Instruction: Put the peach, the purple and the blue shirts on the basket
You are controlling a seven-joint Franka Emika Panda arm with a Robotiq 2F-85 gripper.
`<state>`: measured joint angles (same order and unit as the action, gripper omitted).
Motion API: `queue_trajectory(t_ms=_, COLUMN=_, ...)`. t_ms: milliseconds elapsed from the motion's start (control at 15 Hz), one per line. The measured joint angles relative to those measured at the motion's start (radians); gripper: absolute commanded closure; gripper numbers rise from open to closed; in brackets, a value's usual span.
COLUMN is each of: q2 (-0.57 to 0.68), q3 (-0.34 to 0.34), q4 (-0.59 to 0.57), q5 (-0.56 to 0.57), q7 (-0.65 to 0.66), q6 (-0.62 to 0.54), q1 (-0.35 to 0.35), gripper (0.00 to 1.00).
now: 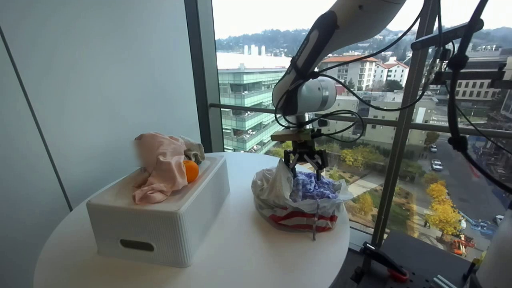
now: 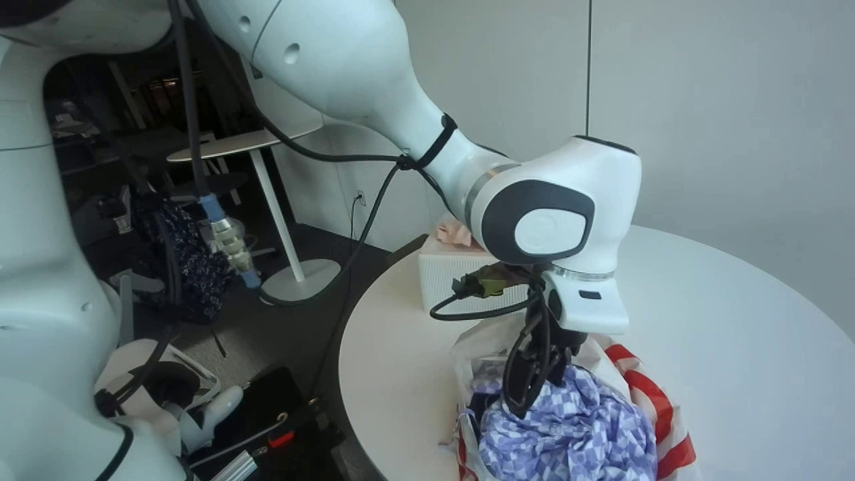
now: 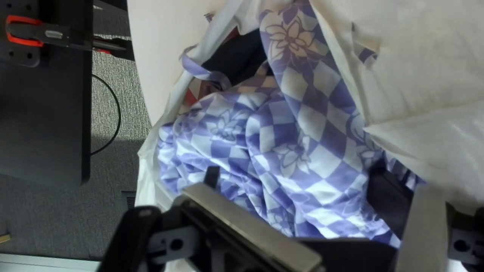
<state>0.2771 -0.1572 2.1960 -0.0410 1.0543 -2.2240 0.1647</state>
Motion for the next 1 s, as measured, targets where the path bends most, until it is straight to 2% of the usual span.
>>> queue_trajectory(t_ms=400, q2=0.13, q3=0.008, q4=-0.047, q5=-0.055, q7=0.025, q6=-0.049, q1=-0.062, gripper=0.0)
queue_trajectory(t_ms=467, q2=0.145, q3=0.01, q4=-0.045, q5=-0.055, q7=0.033, q6=-0.05, q1=-0.079, gripper=0.25)
queue_trajectory(t_ms=533, q2=0.157, q3=0.011, q4=-0.044, q5=-0.055, q7=0.04, q6=-0.05, q1=-0.096, gripper=0.26)
queue_trajectory(t_ms=800, q2=0.156, q3=0.007, q4=-0.043, q5=-0.029, q7=0.075, q6=-0.049, q1=-0.161, gripper=0.58)
queue_trajectory(t_ms=1000, q2=0.105, q3=-0.014, q4=-0.041, q5=0.086, q7=0.151, q6=-0.033, q1=-0.211, gripper=0.8)
